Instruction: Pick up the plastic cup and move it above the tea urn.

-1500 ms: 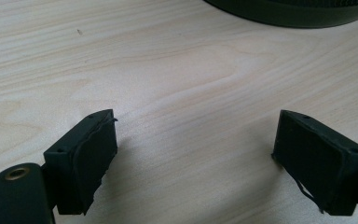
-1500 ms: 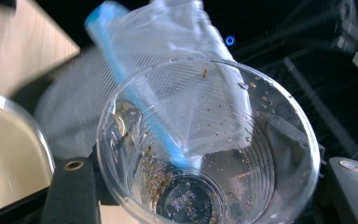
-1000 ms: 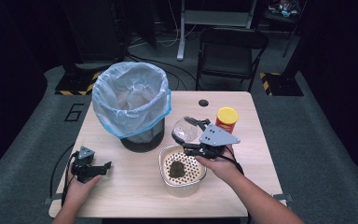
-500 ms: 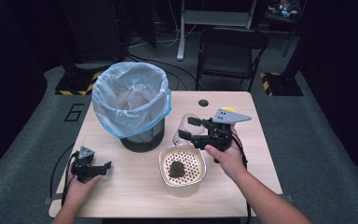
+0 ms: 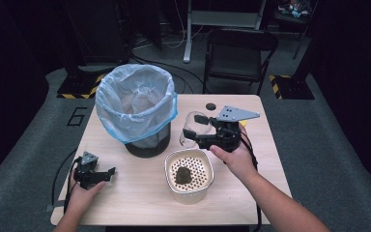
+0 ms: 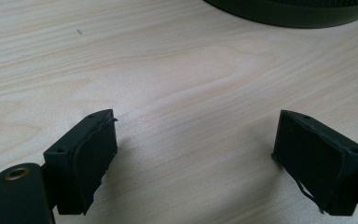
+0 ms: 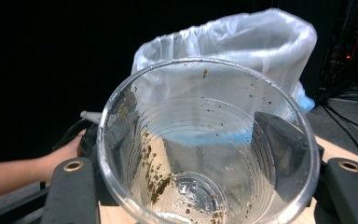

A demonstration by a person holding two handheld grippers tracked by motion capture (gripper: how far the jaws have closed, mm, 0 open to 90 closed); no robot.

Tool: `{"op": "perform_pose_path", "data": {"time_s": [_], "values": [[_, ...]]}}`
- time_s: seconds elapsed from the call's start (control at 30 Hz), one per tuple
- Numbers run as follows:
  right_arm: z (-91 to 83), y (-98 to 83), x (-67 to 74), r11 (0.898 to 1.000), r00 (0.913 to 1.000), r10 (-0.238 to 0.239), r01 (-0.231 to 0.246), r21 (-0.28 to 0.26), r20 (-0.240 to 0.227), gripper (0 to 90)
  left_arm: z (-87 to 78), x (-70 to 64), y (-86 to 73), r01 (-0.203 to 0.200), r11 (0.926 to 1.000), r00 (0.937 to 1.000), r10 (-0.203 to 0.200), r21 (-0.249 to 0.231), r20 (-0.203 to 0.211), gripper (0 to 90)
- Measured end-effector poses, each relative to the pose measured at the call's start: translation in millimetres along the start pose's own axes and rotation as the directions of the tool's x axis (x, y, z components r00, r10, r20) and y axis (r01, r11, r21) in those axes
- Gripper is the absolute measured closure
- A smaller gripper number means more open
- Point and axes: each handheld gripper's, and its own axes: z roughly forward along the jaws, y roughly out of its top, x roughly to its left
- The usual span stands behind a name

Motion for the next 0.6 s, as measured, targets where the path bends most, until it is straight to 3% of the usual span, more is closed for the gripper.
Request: {"op": "perform_pose_path", "data": {"time_s": [0.13, 0.47, 0.6], "values": [[1.6, 16.0, 1.4, 1.0, 0.9999, 0.013, -0.013, 0.005, 0.008, 32.8, 0.0, 0.1, 0.0, -0.001, 1.0, 1.0, 0.001, 0.0, 0.0, 13.2], [18.6, 53.0, -2.1, 0.999, 0.9975, -0.034, 0.032, 0.028, 0.062, 32.7, 0.1, 0.0, 0.1, 0.0, 1.0, 1.0, 0.0, 0.001, 0.002, 13.1], [25.8, 65.5, -5.8, 0.999, 0.9967, -0.024, 0.022, 0.024, 0.078, 32.7, 0.3, -0.2, 0.1, 0.002, 1.0, 1.0, -0.002, -0.002, 0.002, 13.1]]}}
